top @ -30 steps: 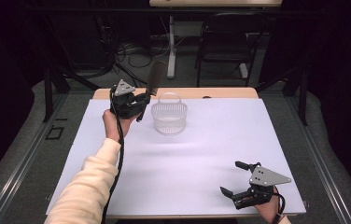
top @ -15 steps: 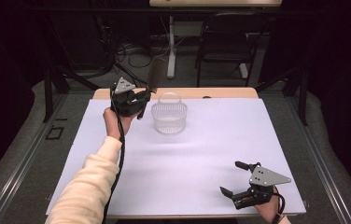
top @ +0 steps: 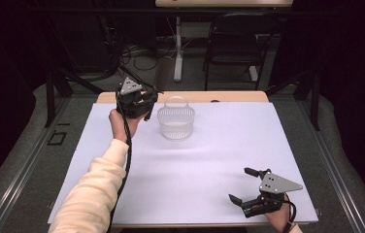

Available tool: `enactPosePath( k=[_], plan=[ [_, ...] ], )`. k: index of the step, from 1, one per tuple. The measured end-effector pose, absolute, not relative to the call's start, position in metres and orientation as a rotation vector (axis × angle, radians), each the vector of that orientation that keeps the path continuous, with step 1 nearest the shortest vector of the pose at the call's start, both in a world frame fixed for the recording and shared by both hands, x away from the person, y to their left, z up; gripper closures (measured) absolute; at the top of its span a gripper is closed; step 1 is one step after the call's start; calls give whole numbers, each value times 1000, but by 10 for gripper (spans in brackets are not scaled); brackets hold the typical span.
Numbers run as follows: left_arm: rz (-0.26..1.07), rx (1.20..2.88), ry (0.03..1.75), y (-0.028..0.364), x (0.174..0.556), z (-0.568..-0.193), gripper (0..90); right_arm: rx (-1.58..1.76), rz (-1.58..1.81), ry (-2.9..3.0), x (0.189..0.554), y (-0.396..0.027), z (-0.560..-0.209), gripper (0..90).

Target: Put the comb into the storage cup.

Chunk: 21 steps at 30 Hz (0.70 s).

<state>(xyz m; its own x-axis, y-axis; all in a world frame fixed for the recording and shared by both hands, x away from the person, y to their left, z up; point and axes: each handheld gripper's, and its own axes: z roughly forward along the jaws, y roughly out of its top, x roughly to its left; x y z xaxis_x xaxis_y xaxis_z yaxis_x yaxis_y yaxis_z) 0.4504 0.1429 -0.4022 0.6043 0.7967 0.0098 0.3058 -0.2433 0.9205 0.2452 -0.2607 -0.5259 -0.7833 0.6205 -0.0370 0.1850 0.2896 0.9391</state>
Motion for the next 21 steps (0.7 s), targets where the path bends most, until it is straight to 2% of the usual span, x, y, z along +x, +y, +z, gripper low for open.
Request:
enactPosePath(
  k=[21],
  plan=[
    [608, 1803, 897, 134, 461, -407, 725, 724, 1499, 2169, 245, -261, -526, 0]
  ],
)
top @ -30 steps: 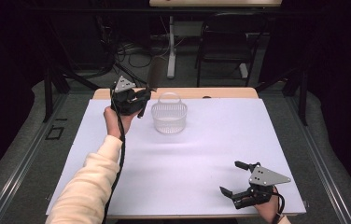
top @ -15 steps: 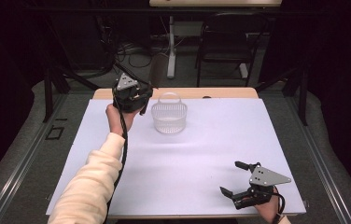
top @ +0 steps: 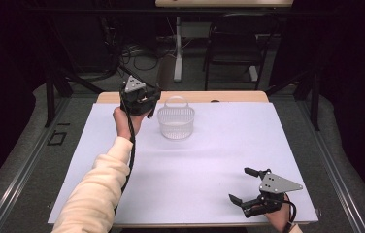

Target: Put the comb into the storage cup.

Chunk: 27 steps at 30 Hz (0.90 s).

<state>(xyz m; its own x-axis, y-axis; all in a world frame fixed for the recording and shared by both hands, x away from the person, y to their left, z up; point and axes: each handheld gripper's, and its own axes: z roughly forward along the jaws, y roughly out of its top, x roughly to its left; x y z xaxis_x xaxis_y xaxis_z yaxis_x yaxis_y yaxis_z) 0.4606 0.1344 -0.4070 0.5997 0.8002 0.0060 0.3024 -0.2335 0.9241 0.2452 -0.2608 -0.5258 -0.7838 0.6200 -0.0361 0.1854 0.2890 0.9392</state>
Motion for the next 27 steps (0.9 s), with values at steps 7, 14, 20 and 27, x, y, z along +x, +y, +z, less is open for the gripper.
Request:
enactPosePath(
  k=[7, 14, 20, 27],
  plan=[
    [611, 1800, 897, 134, 464, -410, 725, 725, 1500, 2169, 245, -261, -526, 0],
    [608, 1793, 895, 131, 467, -413, 725, 727, 1501, 2169, 246, -261, -526, 0],
    [617, 1784, 895, 130, 469, -413, 725, 724, 1501, 2168, 246, -262, -526, 0],
    [623, 1782, 890, 128, 472, -413, 725, 722, 1502, 2167, 246, -262, -526, 0]
  ],
)
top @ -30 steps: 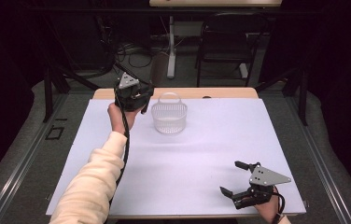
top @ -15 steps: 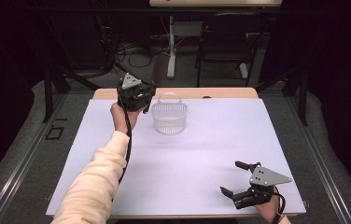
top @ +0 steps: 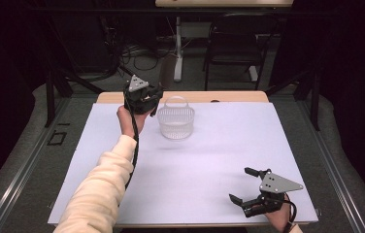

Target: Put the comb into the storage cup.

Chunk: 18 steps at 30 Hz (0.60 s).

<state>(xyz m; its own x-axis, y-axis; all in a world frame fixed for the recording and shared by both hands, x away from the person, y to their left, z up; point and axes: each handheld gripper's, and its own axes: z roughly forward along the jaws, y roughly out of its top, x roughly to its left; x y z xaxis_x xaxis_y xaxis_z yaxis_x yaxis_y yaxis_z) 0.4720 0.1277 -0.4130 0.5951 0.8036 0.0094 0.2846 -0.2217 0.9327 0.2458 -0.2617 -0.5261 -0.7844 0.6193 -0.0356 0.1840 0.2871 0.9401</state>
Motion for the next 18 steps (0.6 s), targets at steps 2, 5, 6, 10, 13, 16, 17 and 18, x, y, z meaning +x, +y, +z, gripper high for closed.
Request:
enactPosePath(
  k=[2, 5, 6, 10, 13, 16, 17, 18],
  plan=[
    [620, 1776, 888, 126, 472, -413, 725, 721, 1500, 2168, 246, -261, -526, 0],
    [625, 1773, 885, 124, 472, -411, 725, 721, 1500, 2169, 246, -261, -526, 0],
    [624, 1772, 882, 124, 472, -411, 725, 721, 1501, 2168, 246, -261, -526, 0],
    [631, 1770, 866, 121, 472, -409, 725, 721, 1503, 2167, 246, -261, -526, 0],
    [632, 1768, 861, 119, 474, -410, 725, 721, 1502, 2168, 245, -262, -526, 0],
    [628, 1768, 860, 117, 475, -411, 724, 720, 1503, 2166, 246, -262, -526, 0],
    [631, 1766, 862, 117, 475, -412, 725, 721, 1503, 2167, 246, -262, -526, 0],
    [630, 1764, 861, 117, 475, -412, 724, 721, 1504, 2168, 246, -262, -526, 0]
  ],
)
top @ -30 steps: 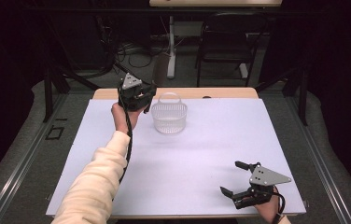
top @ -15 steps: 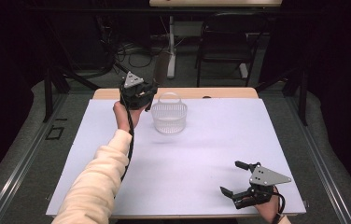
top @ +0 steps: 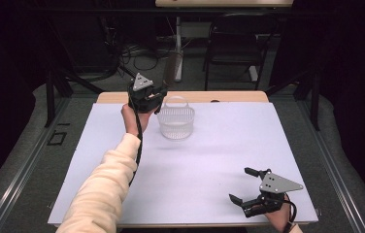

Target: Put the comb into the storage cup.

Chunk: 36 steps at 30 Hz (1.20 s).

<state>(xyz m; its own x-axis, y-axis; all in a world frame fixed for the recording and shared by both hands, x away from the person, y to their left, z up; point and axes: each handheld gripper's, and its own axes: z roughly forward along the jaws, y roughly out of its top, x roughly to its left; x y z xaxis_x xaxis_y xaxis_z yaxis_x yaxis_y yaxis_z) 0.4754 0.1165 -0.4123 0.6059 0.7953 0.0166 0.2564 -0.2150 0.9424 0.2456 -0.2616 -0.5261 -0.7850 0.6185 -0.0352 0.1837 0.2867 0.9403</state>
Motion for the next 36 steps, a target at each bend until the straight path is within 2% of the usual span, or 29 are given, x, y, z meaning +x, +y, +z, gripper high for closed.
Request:
enactPosePath(
  k=[36],
  plan=[
    [625, 1706, 837, 104, 484, -418, 725, 721, 1507, 2169, 246, -262, -526, 0]
  ],
)
